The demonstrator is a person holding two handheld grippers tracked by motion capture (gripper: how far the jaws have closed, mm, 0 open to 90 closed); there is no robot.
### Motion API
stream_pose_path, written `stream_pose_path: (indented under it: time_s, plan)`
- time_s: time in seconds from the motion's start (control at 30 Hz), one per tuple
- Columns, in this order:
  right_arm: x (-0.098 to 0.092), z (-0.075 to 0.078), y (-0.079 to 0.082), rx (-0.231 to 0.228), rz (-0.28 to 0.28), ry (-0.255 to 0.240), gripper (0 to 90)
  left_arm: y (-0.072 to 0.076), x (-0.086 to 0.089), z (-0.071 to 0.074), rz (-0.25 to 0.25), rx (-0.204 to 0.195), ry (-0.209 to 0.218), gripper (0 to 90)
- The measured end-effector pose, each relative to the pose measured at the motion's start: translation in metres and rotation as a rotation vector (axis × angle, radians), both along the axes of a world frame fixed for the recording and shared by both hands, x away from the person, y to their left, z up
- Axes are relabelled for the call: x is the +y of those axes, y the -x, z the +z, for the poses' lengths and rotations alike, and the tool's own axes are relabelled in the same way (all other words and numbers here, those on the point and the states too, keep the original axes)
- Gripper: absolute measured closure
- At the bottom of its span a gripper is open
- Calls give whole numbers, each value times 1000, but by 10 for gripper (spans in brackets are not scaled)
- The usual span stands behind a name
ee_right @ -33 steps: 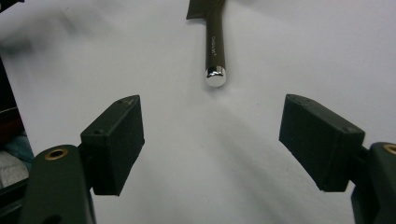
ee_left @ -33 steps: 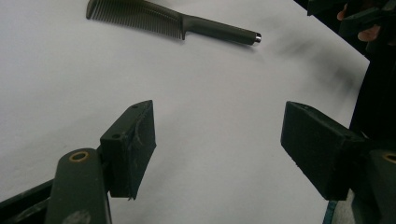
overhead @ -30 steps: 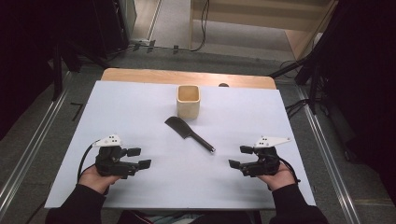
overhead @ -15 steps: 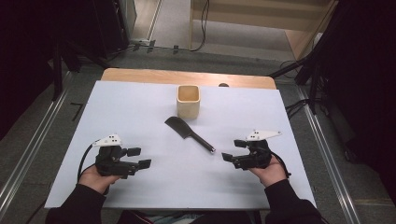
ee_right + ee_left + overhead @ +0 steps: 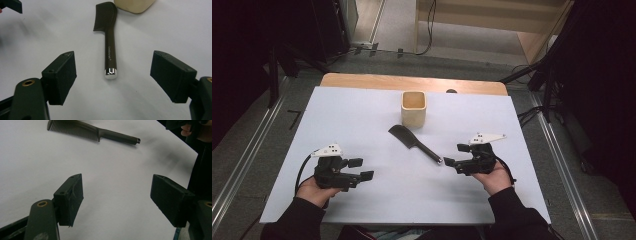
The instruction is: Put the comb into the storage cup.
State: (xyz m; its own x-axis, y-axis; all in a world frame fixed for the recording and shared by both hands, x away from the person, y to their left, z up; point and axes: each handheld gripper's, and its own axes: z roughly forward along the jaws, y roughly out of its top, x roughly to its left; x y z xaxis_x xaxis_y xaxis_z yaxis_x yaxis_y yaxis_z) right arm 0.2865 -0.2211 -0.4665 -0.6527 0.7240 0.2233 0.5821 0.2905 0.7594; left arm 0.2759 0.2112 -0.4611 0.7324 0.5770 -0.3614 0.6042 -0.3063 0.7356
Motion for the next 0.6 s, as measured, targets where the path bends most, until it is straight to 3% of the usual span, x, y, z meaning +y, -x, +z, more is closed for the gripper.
stream_pose_path:
  time_s: [0.6]
  plan:
    - [22,-2,-27,4,-10,6,194,0,1,0,1,3,5,271]
